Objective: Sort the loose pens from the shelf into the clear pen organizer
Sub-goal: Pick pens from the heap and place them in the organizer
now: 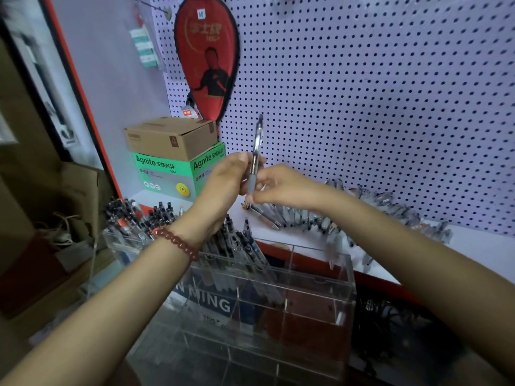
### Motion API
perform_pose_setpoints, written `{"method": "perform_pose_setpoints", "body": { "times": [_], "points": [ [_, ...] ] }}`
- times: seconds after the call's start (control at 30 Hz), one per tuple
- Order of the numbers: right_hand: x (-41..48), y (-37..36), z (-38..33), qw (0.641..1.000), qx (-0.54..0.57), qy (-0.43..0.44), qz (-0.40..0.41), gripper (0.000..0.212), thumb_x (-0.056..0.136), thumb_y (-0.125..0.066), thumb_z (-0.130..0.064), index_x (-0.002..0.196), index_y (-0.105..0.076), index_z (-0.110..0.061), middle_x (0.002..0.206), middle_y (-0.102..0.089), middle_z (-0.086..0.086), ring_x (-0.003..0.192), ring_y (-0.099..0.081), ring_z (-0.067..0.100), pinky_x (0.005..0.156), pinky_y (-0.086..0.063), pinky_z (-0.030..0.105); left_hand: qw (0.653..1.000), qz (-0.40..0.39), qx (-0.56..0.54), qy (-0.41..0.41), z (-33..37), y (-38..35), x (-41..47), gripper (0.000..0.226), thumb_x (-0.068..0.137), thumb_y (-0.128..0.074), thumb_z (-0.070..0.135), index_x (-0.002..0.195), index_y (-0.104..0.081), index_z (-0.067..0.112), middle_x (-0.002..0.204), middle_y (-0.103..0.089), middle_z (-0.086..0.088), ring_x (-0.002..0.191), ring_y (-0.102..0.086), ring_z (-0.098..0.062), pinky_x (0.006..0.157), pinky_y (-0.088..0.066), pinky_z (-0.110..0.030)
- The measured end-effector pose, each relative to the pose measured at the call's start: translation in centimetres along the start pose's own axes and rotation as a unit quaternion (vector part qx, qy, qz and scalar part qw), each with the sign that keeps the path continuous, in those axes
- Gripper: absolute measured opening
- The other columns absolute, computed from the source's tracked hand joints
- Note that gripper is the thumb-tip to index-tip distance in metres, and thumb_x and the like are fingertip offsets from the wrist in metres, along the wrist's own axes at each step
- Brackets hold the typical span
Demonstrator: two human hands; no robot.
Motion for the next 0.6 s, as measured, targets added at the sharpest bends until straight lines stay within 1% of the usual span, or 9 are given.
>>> {"method": "perform_pose_setpoints", "body": {
  "times": [0.07, 0.13, 0.2, 0.27, 0.33, 0.37, 0.43, 0.5, 0.6],
  "points": [
    [-0.3, -0.6, 0.2, 1.000, 0.018, 0.009, -0.014, 0.015, 0.086, -0.068, -0.008, 0.099, -0.068, 0.000, 0.079, -0.070, -0.002, 0.063, -0.058, -0.010, 0.070, -0.046, 0.009, 1.000, 0.010, 0.005, -0.004, -0.2, -0.1, 0.1, 0.023, 0.103, -0.037, 0.017, 0.089, -0.055, 0.015, 0.107, -0.067, -0.011, 0.081, -0.063, -0.019, 0.082, -0.051, -0.037],
    [-0.6, -1.2, 0.5, 0.999, 0.032, 0.013, -0.036, 0.005, 0.089, -0.063, -0.003, 0.093, -0.066, -0.003, 0.059, -0.065, -0.017, 0.054, -0.056, -0.012, 0.063, -0.043, 0.006, 1.000, -0.005, 0.013, -0.002, -0.6, -0.5, 0.3, 0.016, 0.103, -0.039, 0.018, 0.092, -0.051, 0.016, 0.104, -0.067, -0.007, 0.083, -0.065, -0.015, 0.080, -0.053, -0.031],
    [-0.3, -1.6, 0.7, 0.998, 0.010, 0.012, -0.058, 0.020, 0.092, -0.058, -0.004, 0.074, -0.060, -0.010, 0.044, -0.056, -0.019, 0.045, -0.051, -0.007, 0.062, -0.045, 0.019, 0.999, -0.022, 0.024, -0.006, -1.0, -0.9, 0.2, 0.011, 0.102, -0.041, 0.017, 0.097, -0.050, 0.016, 0.102, -0.066, -0.003, 0.076, -0.066, -0.006, 0.067, -0.054, -0.021],
    [0.3, -1.9, 0.6, 0.996, -0.028, 0.016, -0.079, 0.031, 0.094, -0.056, -0.008, 0.064, -0.054, -0.015, 0.042, -0.054, -0.018, 0.043, -0.049, -0.004, 0.067, -0.045, 0.027, 0.998, -0.035, 0.050, -0.033, -1.1, -1.1, 0.1, 0.012, 0.101, -0.039, 0.010, 0.099, -0.051, 0.010, 0.089, -0.067, -0.002, 0.060, -0.063, 0.001, 0.054, -0.049, -0.014],
    [0.9, -1.7, 1.0, 0.993, -0.014, 0.006, -0.116, 0.023, 0.096, -0.054, -0.017, 0.074, -0.060, -0.016, 0.053, -0.060, -0.019, 0.050, -0.049, -0.004, 0.064, -0.045, 0.022, 0.997, -0.025, 0.052, -0.058, -1.0, -0.7, -0.1, 0.014, 0.102, -0.036, 0.008, 0.094, -0.047, 0.007, 0.067, -0.066, 0.002, 0.047, -0.059, -0.001, 0.045, -0.046, -0.015],
    [1.2, -1.4, 1.6, 0.990, 0.016, -0.010, -0.137, 0.020, 0.097, -0.051, -0.021, 0.083, -0.063, -0.016, 0.061, -0.064, -0.020, 0.054, -0.051, -0.002, 0.062, -0.045, 0.019, 0.998, -0.008, 0.029, -0.060, -1.0, -0.1, -0.2, 0.016, 0.103, -0.034, 0.009, 0.091, -0.045, 0.008, 0.066, -0.067, 0.002, 0.050, -0.062, -0.002, 0.048, -0.051, -0.017],
    [1.9, -0.6, 4.1, 0.988, 0.030, -0.049, -0.141, 0.017, 0.099, -0.048, -0.023, 0.098, -0.064, -0.021, 0.074, -0.069, -0.015, 0.059, -0.054, 0.002, 0.058, -0.047, 0.016, 0.998, 0.025, -0.048, -0.041, -1.2, 1.2, -0.3, 0.017, 0.104, -0.033, 0.013, 0.090, -0.043, 0.012, 0.086, -0.069, -0.001, 0.068, -0.069, -0.005, 0.060, -0.057, -0.022],
    [2.5, 0.1, 7.6, 0.985, -0.081, -0.085, -0.123, 0.021, 0.098, -0.051, -0.017, 0.114, -0.064, -0.021, 0.083, -0.069, -0.002, 0.060, -0.055, 0.005, 0.054, -0.046, 0.015, 0.995, 0.042, -0.091, -0.022, -1.4, 2.3, -0.5, 0.017, 0.104, -0.034, 0.017, 0.091, -0.044, 0.013, 0.093, -0.069, -0.003, 0.075, -0.071, -0.008, 0.060, -0.055, -0.020],
    [2.9, -1.0, 11.6, 0.960, -0.182, -0.144, -0.154, 0.031, 0.095, -0.048, -0.003, 0.120, -0.063, -0.015, 0.076, -0.062, 0.005, 0.052, -0.048, 0.007, 0.044, -0.039, 0.013, 0.995, 0.051, -0.089, -0.016, -1.7, 3.3, -0.7, 0.016, 0.104, -0.035, 0.018, 0.092, -0.046, 0.015, 0.090, -0.069, -0.001, 0.074, -0.071, -0.009, 0.061, -0.055, -0.019]
  ]
}}
Point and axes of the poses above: each hand's wrist, its own x-axis towards the middle knuckle, its own y-axis out of the back of the hand, z = x × y, the point moved 7 cm from there along x, towards the middle knuckle
